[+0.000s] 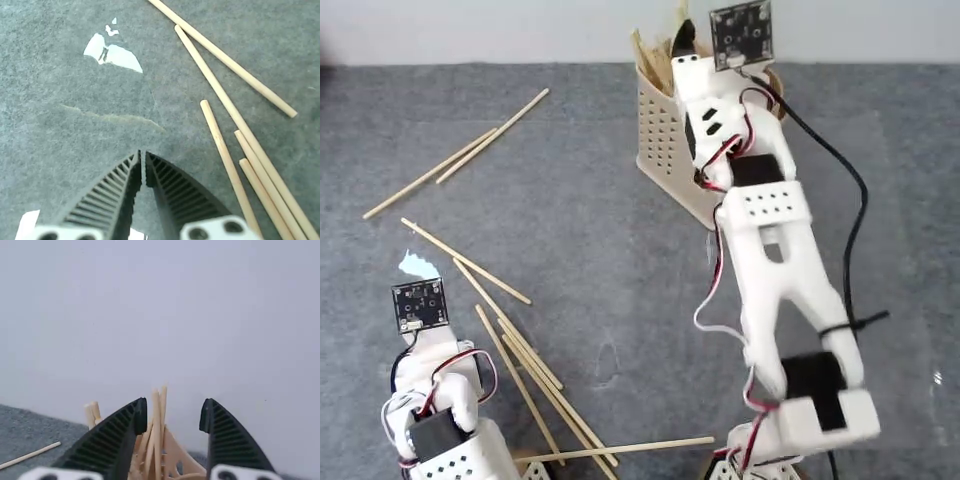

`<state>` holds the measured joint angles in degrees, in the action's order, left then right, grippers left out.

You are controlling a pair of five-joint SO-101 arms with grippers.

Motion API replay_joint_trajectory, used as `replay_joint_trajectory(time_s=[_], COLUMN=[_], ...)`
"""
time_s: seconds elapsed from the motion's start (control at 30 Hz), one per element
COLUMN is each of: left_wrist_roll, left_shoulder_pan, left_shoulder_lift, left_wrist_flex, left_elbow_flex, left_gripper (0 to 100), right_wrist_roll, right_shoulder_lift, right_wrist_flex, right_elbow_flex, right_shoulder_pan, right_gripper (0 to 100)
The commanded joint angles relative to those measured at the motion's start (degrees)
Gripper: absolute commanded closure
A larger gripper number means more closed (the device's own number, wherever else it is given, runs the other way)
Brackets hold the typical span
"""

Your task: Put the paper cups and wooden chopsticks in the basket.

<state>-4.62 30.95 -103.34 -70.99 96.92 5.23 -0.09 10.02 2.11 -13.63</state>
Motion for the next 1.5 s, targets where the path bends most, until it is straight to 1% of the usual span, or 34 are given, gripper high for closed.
replay_joint_trajectory(time_s=[0.0, 0.1, 0.3, 0.37, 0.43, 0.53, 0.63, 0.87, 0.97, 1.07, 1.1, 1.17, 1.23, 1.37, 1.47], left_wrist_roll=[-0.2, -0.2, -0.2, -0.2, -0.2, -0.2, -0.2, -0.2, -0.2, -0.2, -0.2, -0.2, -0.2, -0.2, -0.2], left_shoulder_pan=[-0.3, -0.3, -0.3, -0.3, -0.3, -0.3, -0.3, -0.3, -0.3, -0.3, -0.3, -0.3, -0.3, -0.3, -0.3], left_shoulder_lift=[-1.0, -1.0, -1.0, -1.0, -1.0, -1.0, -1.0, -1.0, -1.0, -1.0, -1.0, -1.0, -1.0, -1.0, -1.0], left_wrist_flex=[-0.2, -0.2, -0.2, -0.2, -0.2, -0.2, -0.2, -0.2, -0.2, -0.2, -0.2, -0.2, -0.2, -0.2, -0.2], left_elbow_flex=[-0.5, -0.5, -0.5, -0.5, -0.5, -0.5, -0.5, -0.5, -0.5, -0.5, -0.5, -0.5, -0.5, -0.5, -0.5], left_gripper=[99, 99, 99, 99, 99, 99, 99, 99, 99, 99, 99, 99, 99, 99, 99], right_wrist_roll=[0.3, 0.5, 0.6, 0.6, 0.6, 0.5, 0.2, 0.4, 0.4, 0.4, 0.1, -0.4, -1.8, -5.4, -9.0], right_shoulder_lift=[-8.8, -12.0, -15.3, -16.8, -18.9, -21.1, -22.3, -22.4, -22.6, -22.9, -22.9, -23.8, -26.4, -33.8, -39.9], right_wrist_flex=[8.0, 13.1, 19.9, 24.2, 32.0, 46.5, 58.3, 77.1, 84.2, 91.3, 92.9, 92.9, 92.1, 91.3, 86.5], right_elbow_flex=[-3.4, -3.4, -3.6, -3.6, -3.6, -3.6, -3.4, -3.3, -3.3, -3.3, -3.2, 0.0, 5.8, 18.1, 25.7], right_shoulder_pan=[-3.6, -7.1, -14.6, -17.6, -21.0, -25.1, -26.6, -27.4, -29.4, -33.1, -34.5, -36.3, -37.8, -44.4, -48.4], right_gripper=[81.2, 81.2, 81.2, 81.2, 81.2, 81.2, 81.2, 81.2, 81.2, 81.2, 81.2, 81.2, 81.2, 81.2, 81.2])
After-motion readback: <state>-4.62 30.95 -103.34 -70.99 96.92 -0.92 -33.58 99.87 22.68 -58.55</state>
